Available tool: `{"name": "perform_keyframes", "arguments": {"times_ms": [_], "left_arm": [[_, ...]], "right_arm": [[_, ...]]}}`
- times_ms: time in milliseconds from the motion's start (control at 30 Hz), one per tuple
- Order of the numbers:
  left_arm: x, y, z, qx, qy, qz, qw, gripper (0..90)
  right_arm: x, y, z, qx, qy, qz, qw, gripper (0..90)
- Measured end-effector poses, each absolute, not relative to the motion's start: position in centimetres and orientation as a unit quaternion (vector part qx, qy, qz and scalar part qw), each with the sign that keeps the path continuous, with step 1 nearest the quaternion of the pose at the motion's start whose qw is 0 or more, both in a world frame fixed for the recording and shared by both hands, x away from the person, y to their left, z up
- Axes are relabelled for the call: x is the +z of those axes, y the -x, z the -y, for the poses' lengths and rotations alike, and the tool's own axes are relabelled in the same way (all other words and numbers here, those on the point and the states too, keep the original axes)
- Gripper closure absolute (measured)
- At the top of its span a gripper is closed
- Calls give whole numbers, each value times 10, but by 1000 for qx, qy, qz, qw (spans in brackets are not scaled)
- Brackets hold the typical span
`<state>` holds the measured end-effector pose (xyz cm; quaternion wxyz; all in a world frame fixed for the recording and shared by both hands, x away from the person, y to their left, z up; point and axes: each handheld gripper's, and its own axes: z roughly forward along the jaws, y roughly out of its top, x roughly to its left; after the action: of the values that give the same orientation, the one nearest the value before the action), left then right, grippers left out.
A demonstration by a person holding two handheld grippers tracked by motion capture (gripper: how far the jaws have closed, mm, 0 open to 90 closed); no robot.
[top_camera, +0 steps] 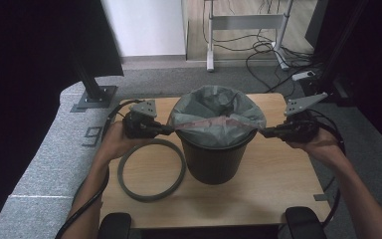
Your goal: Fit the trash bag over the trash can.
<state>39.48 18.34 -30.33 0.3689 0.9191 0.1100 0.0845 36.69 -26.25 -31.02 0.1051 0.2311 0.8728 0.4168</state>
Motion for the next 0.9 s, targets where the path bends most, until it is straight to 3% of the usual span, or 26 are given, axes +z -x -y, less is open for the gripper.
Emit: {"name": "perform_keyframes", "arguments": {"times_ms": [467,700,900], "left_arm": [[-326,-393,-168,105,-929,-99,340,899],[-321,-389,-174,83,-919,-91,375,855],[-327,-385,-170,96,-925,-92,356,899]], "right_arm": [[-328,-363,247,417,-215,-879,89,887],[-346,-363,237,381,-214,-895,91,888],[-351,-365,229,394,-212,-891,78,886]]}}
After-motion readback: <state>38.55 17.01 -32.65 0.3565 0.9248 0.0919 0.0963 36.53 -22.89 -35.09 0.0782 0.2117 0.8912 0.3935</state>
